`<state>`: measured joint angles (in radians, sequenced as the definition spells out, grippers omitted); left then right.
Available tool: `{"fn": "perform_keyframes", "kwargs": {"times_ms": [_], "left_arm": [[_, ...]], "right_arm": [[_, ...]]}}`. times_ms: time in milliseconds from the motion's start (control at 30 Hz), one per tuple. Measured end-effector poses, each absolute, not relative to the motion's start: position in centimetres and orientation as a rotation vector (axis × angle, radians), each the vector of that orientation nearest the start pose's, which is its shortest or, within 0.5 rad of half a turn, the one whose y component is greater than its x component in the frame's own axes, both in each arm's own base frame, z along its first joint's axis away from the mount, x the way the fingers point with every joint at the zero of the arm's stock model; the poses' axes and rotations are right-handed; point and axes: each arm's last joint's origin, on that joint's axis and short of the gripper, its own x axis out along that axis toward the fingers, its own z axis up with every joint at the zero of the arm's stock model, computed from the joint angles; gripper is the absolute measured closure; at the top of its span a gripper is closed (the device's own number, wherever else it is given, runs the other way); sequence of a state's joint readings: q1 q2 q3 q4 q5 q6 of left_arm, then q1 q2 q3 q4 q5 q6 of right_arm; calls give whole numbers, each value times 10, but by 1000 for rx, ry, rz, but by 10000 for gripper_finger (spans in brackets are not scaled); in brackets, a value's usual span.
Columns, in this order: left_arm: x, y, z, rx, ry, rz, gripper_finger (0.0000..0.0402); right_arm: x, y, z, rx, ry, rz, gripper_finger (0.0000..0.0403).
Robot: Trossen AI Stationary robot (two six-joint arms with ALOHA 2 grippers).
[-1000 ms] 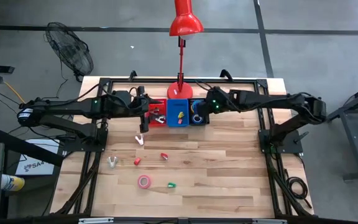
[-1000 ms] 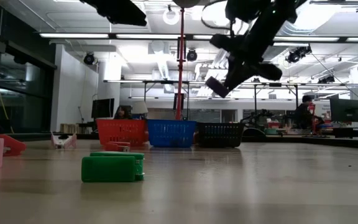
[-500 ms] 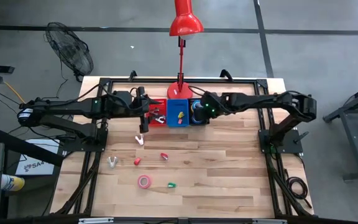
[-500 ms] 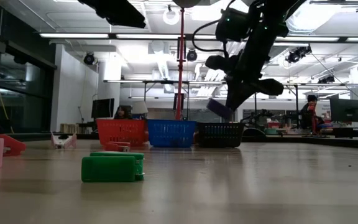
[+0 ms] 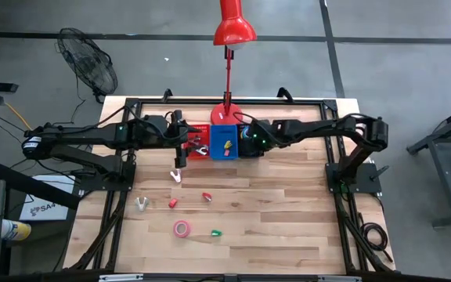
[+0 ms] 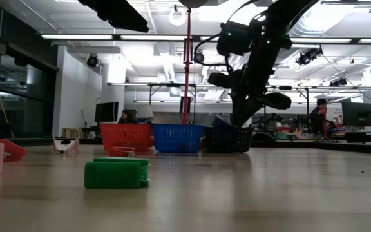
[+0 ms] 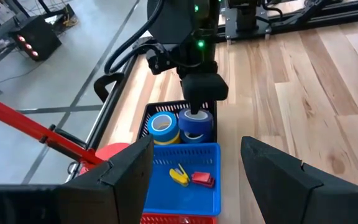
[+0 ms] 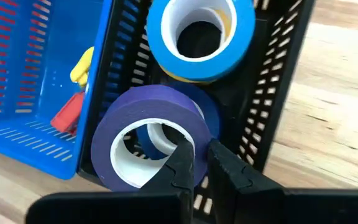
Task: Pick and place Stapler, Stapler remover, tape
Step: Put the violet tape into the black basket, then put the right red stapler into the blue basket
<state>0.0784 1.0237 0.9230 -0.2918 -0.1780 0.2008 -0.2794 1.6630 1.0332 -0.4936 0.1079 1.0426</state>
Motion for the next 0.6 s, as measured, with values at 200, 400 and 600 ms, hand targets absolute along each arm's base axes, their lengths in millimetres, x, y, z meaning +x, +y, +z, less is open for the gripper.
{"fn": "perform_keyframes", "kwargs": {"times_ms": [200, 400, 600], "left_arm": [[220, 22, 327, 217, 421, 211, 163], [220, 22, 327, 218, 421, 209, 163], [214, 22, 329, 220, 422, 208, 163]], "right_arm": [[306, -92, 183, 1007, 829, -930, 384], [306, -92, 183, 1004, 836, -920, 309], [306, -92, 183, 1011, 851, -903, 244]]}}
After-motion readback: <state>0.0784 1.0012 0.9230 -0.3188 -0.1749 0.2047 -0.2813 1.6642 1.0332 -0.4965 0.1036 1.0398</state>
